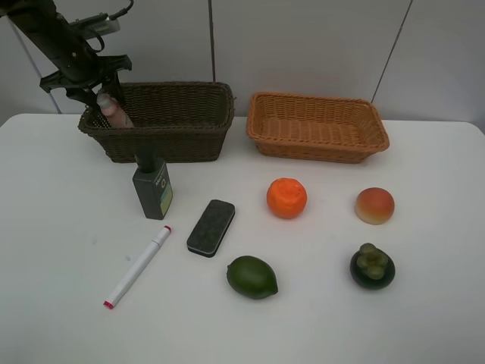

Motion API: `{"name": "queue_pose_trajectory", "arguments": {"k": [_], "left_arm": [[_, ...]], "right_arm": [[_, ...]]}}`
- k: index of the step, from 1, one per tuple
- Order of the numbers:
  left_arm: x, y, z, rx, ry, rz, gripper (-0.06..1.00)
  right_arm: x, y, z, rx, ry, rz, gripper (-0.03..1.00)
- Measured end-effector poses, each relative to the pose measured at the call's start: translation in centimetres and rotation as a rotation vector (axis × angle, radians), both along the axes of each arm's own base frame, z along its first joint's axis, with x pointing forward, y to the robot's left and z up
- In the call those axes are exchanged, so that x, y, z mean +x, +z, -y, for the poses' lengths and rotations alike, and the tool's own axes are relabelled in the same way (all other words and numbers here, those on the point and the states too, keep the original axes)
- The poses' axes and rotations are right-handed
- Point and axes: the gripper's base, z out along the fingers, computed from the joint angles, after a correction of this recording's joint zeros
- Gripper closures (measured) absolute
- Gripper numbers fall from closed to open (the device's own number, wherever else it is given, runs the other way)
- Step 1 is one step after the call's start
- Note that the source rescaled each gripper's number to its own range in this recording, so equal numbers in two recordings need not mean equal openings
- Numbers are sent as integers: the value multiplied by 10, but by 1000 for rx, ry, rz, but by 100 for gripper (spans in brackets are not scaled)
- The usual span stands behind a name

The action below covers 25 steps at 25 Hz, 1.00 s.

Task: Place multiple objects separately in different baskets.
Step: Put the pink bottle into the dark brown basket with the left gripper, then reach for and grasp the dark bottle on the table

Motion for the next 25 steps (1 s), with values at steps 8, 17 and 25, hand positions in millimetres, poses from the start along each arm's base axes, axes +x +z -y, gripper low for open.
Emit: {"name": "queue_pose_trajectory", "arguments": {"k": [8, 17, 25], "left_arm": [[-1, 34, 3, -19, -35, -58, -4], [-30, 74, 4, -28, -52, -119, -4], [-114, 100, 53, 3, -213, -180, -4]], "right_arm": [[0, 0, 0, 0, 0, 0, -2], [0, 0, 0, 0, 0, 0, -2], [0, 0, 0, 0, 0, 0, -2]]}}
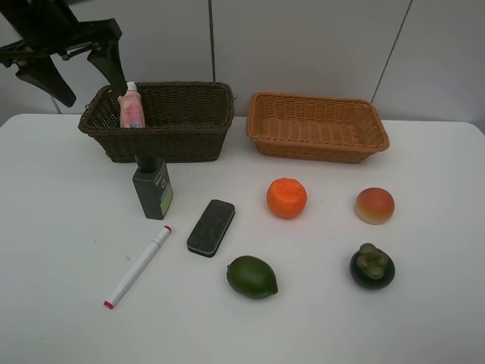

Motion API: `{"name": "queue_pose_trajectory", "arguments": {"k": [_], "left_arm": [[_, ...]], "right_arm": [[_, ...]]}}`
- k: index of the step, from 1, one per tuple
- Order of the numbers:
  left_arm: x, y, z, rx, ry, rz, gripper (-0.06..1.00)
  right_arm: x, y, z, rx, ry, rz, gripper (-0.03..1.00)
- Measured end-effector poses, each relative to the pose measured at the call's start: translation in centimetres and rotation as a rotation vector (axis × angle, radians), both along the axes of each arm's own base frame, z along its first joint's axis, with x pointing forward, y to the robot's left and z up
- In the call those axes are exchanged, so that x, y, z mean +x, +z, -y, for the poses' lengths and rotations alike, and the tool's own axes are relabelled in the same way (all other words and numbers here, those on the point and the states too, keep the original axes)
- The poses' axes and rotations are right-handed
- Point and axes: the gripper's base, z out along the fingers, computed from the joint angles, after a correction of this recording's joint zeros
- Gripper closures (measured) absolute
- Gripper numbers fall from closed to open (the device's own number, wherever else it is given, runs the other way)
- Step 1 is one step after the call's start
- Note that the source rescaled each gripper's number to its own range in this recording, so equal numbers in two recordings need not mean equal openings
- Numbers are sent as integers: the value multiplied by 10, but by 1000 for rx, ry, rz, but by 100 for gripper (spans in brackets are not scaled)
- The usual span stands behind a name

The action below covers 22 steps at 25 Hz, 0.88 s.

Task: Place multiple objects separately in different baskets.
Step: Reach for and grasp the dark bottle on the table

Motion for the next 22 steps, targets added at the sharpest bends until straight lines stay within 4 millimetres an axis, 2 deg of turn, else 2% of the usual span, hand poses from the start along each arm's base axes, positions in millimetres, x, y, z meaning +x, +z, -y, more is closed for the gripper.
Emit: {"name": "queue_pose_trajectory", "arguments": {"k": [4, 8, 10, 22], "left_arm": [[-27, -4, 42, 100, -135, -11, -4], [-42, -20, 78, 203, -237, -30, -4], [-45, -27, 90, 226, -255, -42, -4], [-27, -90, 101, 292, -198, -170, -4]], "right_arm": [[0, 0, 0, 0, 0, 0, -2], [0, 0, 0, 0, 0, 0, -2], [0, 0, 0, 0, 0, 0, -2], [0, 0, 0, 0, 0, 0, -2]]}}
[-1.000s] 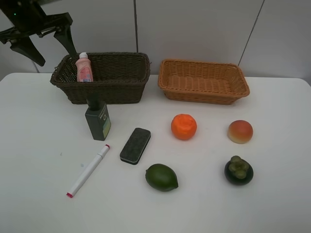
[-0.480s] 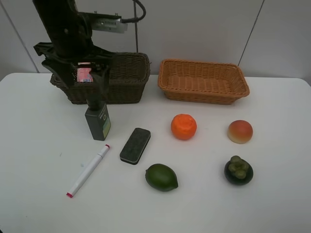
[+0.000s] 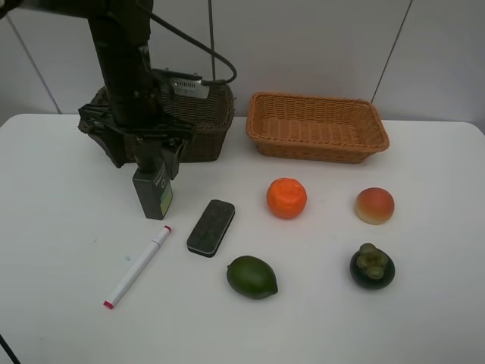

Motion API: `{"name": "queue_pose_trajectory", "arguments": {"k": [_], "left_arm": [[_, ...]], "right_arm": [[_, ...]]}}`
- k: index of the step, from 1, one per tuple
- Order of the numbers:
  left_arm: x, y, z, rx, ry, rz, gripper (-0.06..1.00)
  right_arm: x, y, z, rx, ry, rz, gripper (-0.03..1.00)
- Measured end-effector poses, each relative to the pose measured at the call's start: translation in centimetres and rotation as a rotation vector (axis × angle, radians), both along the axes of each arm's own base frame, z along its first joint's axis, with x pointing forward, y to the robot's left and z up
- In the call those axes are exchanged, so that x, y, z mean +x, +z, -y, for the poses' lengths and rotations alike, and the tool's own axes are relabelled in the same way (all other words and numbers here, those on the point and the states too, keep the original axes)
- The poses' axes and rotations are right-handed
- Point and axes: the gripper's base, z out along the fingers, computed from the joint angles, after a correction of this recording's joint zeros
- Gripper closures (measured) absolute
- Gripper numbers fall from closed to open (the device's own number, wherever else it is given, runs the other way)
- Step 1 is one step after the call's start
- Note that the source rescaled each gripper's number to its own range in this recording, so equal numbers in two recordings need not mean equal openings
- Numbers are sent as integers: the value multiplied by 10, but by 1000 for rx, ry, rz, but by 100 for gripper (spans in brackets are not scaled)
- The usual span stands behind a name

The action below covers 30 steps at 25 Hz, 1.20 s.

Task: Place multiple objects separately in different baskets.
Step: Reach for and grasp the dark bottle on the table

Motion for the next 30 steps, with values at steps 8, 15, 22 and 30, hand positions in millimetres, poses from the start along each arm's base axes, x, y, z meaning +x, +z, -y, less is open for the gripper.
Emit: {"name": "queue_pose_trajectory", "arguments": {"k": [8, 15, 22, 30], "left_arm": [[0, -30, 0, -6, 21, 16, -4], [-2, -51, -2, 17, 20, -7, -4], [-2, -50, -3, 26, 19, -11, 24], [-3, -47, -3, 19, 16, -2, 62]], "right_arm": [[0, 0, 0, 0, 0, 0, -2], [0, 0, 0, 0, 0, 0, -2], [0, 0, 0, 0, 0, 0, -2], [0, 0, 0, 0, 0, 0, -2]]}}
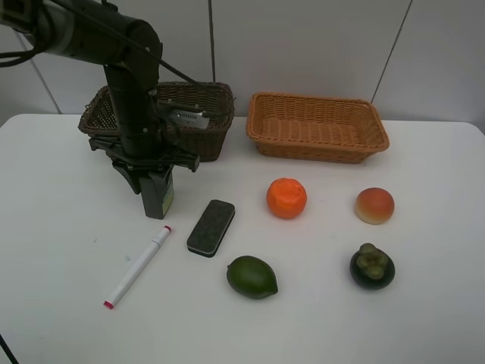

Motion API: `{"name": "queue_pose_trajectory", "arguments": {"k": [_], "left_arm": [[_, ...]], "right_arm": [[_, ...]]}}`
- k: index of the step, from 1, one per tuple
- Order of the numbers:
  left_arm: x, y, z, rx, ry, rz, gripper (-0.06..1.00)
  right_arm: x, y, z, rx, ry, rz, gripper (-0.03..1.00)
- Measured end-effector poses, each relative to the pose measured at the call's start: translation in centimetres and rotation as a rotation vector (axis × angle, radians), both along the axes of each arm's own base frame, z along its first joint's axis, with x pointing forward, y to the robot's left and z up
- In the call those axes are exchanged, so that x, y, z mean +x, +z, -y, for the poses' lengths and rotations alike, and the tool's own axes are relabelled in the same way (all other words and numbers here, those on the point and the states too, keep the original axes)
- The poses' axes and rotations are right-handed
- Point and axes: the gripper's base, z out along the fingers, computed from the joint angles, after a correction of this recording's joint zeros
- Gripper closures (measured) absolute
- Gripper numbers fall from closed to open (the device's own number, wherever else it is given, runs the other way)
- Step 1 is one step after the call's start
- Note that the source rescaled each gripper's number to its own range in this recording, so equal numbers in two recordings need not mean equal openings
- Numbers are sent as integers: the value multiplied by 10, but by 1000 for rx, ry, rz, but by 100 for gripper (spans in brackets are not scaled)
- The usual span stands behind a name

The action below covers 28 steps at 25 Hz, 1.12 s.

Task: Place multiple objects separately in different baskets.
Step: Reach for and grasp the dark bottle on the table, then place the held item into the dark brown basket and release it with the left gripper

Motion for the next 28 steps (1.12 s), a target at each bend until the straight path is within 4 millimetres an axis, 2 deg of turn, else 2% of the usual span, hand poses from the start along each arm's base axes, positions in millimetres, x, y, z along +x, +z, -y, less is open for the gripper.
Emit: {"name": "queue_pose_trajectory", "arguments": {"k": [2, 4, 9, 12, 14, 16, 19, 23, 25, 27, 28], "left_arm": [[1, 5, 0, -6, -5, 5, 62], [4, 20, 2, -21, -5, 26, 62], [34, 97, 4, -127, 1, 224, 62], [59, 129, -12, -175, 54, 339, 62], [75, 135, -31, -176, 103, 381, 62], [91, 128, -51, -164, 157, 384, 62], [110, 96, -72, -138, 199, 344, 62], [124, 55, -71, -131, 161, 309, 61], [127, 47, -68, -145, 157, 313, 49], [128, 45, -66, -158, 160, 313, 21], [128, 46, -66, -164, 165, 313, 12]], "right_arm": [[0, 0, 0, 0, 0, 0, -2], [0, 0, 0, 0, 0, 0, -2], [0, 0, 0, 0, 0, 0, -2], [0, 0, 0, 0, 0, 0, -2], [0, 0, 0, 0, 0, 0, -2], [0, 0, 0, 0, 0, 0, -2], [0, 0, 0, 0, 0, 0, -2], [0, 0, 0, 0, 0, 0, -2], [0, 0, 0, 0, 0, 0, -2], [0, 0, 0, 0, 0, 0, -2], [0, 0, 0, 0, 0, 0, -2]]}}
